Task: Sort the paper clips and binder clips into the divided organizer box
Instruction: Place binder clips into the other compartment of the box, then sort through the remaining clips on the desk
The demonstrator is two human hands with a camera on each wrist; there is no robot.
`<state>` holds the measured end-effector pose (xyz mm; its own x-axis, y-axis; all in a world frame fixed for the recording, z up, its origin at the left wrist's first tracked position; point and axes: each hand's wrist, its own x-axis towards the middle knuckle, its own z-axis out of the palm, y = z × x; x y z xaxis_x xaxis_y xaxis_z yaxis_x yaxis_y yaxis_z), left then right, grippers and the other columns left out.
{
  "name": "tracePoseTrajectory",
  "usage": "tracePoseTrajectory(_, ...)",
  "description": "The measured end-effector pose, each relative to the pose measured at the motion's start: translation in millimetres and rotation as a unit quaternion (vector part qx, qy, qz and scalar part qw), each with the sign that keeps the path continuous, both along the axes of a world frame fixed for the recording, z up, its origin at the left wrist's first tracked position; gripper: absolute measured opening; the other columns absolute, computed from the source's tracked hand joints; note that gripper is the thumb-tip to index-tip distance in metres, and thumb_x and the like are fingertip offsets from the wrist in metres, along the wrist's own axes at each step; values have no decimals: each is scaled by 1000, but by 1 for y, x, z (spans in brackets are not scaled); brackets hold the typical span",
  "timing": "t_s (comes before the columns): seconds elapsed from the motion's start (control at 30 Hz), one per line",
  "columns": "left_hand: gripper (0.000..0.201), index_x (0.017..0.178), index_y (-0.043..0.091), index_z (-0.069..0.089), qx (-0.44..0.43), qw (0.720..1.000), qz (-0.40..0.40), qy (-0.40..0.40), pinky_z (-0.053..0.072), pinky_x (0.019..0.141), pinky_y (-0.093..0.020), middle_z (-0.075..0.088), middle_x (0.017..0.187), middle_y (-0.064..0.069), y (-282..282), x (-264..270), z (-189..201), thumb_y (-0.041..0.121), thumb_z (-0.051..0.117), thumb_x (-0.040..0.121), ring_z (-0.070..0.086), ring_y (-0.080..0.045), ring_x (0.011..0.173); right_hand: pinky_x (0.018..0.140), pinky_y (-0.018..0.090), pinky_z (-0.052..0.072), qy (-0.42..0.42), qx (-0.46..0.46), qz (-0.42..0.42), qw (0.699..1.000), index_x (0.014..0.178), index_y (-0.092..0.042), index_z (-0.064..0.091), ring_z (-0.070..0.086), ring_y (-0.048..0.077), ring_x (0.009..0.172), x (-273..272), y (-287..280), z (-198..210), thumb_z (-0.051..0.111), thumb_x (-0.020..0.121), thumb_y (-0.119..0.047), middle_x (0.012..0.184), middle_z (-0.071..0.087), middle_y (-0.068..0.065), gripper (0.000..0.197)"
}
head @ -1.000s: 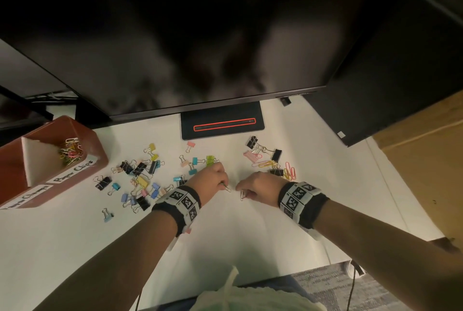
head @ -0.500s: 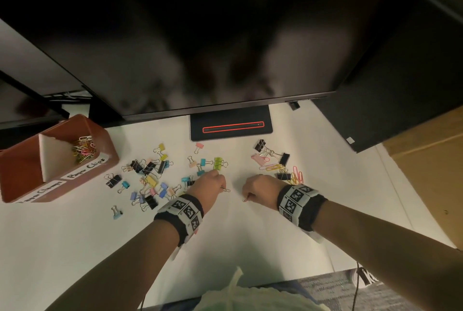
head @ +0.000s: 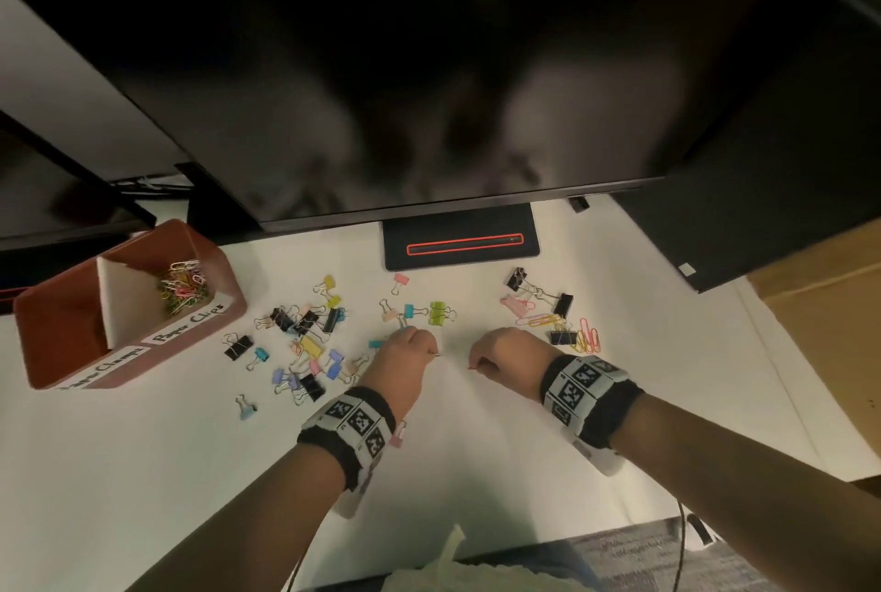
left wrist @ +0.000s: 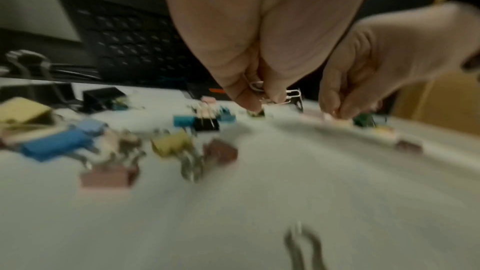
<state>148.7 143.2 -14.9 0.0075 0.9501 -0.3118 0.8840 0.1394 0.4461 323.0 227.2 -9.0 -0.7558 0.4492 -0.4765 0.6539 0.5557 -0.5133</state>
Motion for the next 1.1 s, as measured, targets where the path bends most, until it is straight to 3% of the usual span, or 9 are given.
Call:
tracePoseTrajectory(0.13, 16, 101, 3, 61, 118, 983, 126, -66, 40, 79, -23, 58, 97, -7, -12, -58, 52, 2, 56, 87, 50, -17, 90, 94, 31, 45, 86, 25, 10, 996, 106, -12, 66, 58, 23, 103, -57, 1, 40, 51, 91, -14, 109, 66, 8, 21)
tracePoseTrajectory(0.27, 9, 96, 6, 60, 202, 942, 266, -22, 37, 70, -23, 54, 80, -1, -31, -153, 96, 7, 54, 89, 52, -18, 76, 93, 36, 46, 187, 38, 39, 981, 104, -10, 67, 59, 24, 100, -155, -7, 82, 52, 91, -11, 105, 67, 9, 20)
tracePoseTrajectory(0.37, 12, 101, 9, 58, 145, 920, 362, 29, 44, 72, -29, 56, 84, -1, -43, -218, 112, 15, 54, 91, 53, -16, 77, 91, 36, 47, 232, 38, 42, 971, 101, -11, 67, 59, 24, 97, -241, -18, 101, 53, 89, -11, 103, 66, 9, 18)
tracePoseTrajectory(0.5, 13, 76, 12, 58, 28, 934, 353, 51, 43, 76, -30, 61, 80, -7, -45, -274, 93, 17, 53, 87, 56, -21, 76, 91, 39, 48, 200, 40, -12, 979, 104, -12, 64, 58, 28, 100, -336, -32, 101, 52, 89, -11, 112, 60, 12, 20)
tracePoseTrajectory(0.6, 22, 98, 5, 65, -16, 935, 353, 21, 47, 89, -37, 66, 100, -10, -45, -286, 82, 14, 47, 90, 61, -29, 99, 95, 38, 45, 150, 5, -55, 987, 123, -14, 52, 56, 30, 110, -365, -38, 88, 53, 91, -19, 121, 56, 15, 32)
tracePoseTrajectory(0.73, 30, 121, 12, 58, 22, 935, 352, -20, 46, 95, -34, 62, 120, -9, -47, -278, 86, 11, 45, 93, 58, -23, 107, 92, 36, 49, 183, -9, -63, 981, 128, -19, 46, 59, 25, 106, -350, -40, 82, 50, 93, -24, 119, 59, 11, 36)
tracePoseTrajectory(0.9, 18, 104, 22, 63, 85, 946, 262, -172, 52, 86, -29, 68, 100, 3, -34, -227, 87, 16, 53, 91, 63, -11, 92, 81, 31, 51, 211, 9, -23, 977, 119, -21, 54, 60, 16, 85, -246, -30, 73, 50, 93, -25, 111, 60, 2, 27)
tracePoseTrajectory(1.0, 14, 99, 23, 65, 97, 965, 185, -157, 41, 68, -2, 66, 90, 11, -14, -170, 87, 18, 57, 89, 57, 4, 79, 78, 31, 50, 171, 56, -50, 982, 115, -22, 57, 58, 15, 77, -155, -17, 62, 53, 92, -27, 104, 61, 0, 25)
tracePoseTrajectory(1.1, 14, 99, 22, 65, 68, 972, 133, -182, 43, 65, -7, 65, 90, 7, 8, -104, 81, 16, 57, 88, 59, -6, 75, 77, 33, 51, 139, 84, -128, 978, 113, -22, 59, 52, 10, 76, -63, 0, 55, 56, 90, -26, 96, 57, -3, 23)
